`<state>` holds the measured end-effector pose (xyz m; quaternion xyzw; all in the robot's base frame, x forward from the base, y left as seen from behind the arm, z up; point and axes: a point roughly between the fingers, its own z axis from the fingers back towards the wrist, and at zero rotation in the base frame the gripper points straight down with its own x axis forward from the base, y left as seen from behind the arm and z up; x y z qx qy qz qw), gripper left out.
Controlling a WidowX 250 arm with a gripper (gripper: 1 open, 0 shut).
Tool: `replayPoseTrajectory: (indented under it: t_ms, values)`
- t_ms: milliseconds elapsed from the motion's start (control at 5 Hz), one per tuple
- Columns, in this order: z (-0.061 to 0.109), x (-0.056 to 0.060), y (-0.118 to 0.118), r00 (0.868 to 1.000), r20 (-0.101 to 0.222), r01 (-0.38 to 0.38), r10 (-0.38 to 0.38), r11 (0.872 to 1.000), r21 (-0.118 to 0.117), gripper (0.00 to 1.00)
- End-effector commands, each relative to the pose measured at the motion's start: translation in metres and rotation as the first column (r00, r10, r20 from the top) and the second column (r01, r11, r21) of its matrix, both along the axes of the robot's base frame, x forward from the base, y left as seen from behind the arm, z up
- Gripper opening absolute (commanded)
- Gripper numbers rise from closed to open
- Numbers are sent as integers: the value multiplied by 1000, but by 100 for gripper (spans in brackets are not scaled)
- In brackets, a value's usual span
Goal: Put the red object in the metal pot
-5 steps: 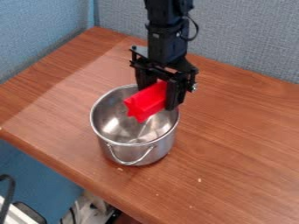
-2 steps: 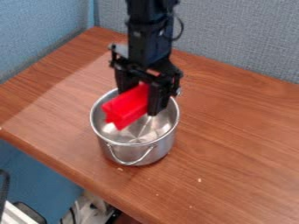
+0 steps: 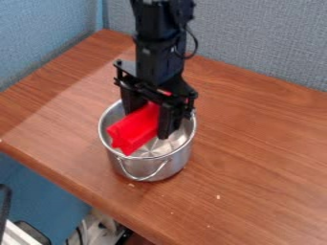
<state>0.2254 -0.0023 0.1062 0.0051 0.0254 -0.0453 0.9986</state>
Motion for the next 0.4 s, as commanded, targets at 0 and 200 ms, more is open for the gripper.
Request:
replayPoseTrajectory:
  t_ms: [0, 200]
  values:
    - [12, 12, 10, 996, 53, 77, -77, 997, 0, 0]
    - [8, 19, 19, 987, 53, 150, -151, 989, 7, 0]
